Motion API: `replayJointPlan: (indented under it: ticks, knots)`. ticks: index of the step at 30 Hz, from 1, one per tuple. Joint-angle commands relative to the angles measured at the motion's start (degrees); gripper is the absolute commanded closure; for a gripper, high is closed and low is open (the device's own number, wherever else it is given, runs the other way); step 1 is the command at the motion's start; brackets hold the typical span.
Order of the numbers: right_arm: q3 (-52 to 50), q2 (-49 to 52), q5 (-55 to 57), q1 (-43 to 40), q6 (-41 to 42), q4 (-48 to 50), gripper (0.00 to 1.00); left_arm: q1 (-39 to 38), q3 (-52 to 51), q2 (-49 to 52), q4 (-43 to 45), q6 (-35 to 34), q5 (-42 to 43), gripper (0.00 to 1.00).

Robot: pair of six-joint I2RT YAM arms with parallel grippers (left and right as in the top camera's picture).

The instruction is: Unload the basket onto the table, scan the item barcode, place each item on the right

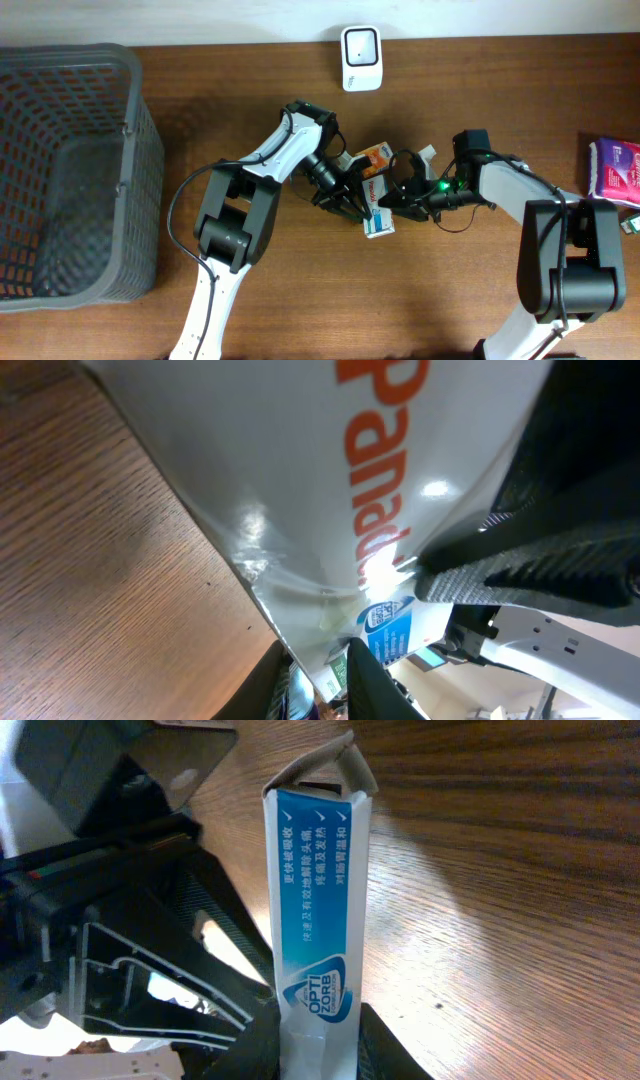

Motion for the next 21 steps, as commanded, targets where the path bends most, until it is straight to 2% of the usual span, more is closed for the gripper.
replayJointPlan:
  ticks: [1,3,7,9,12,15,17,18,19,21]
  knots:
    - [-0.17,0.9,-2.8,0.26,-0.37,0.17,0.78,0.09,1.29,-2.29,-0.76,0.9,-2.29,0.8]
    - [-0.11,0.9,-4.85,-0.42,-0.35,0.5,0.87,1.73,4.85,-2.29,-5.22,0.63,-8.37,0.82]
    - [-0.04,0.9,-10.78,-4.74,-0.39,1.09,0.89,6.62,17.97,-2.29,-12.96,0.04,-15.87,0.82]
    - [-0.04,0.9,-18.12,-5.62,-0.39,2.8,0.89,9.25,20.33,-2.29,-13.35,-6.69,-24.46,0.78]
    - [-0.04,0.9,-29.35,-5.81,-0.39,5.66,0.89,11.3,20.31,-2.29,-12.02,-7.32,-24.44,0.73]
    - [-0.02,0.9,-30.56,-5.81,0.83,6.38,0.89,11.67,20.26,-2.29,-9.64,-8.37,-24.41,0.66]
    - [0.0,0.87,-30.58,-5.81,2.51,6.4,0.96,11.67,20.26,-2.29,-8.55,-8.41,-25.99,0.62]
    - [0.04,0.87,-30.56,-5.81,2.49,6.4,0.96,11.67,20.26,-2.29,-7.74,-9.79,-28.02,0.58]
    - [0.2,0.87,-30.56,-5.81,2.64,6.43,0.96,11.67,20.22,-2.29,-6.23,-13.92,-30.62,0.6]
    - [0.26,0.87,-30.56,-5.81,2.67,7.5,0.96,11.06,19.45,-2.27,-2.73,-15.34,-26.58,0.63]
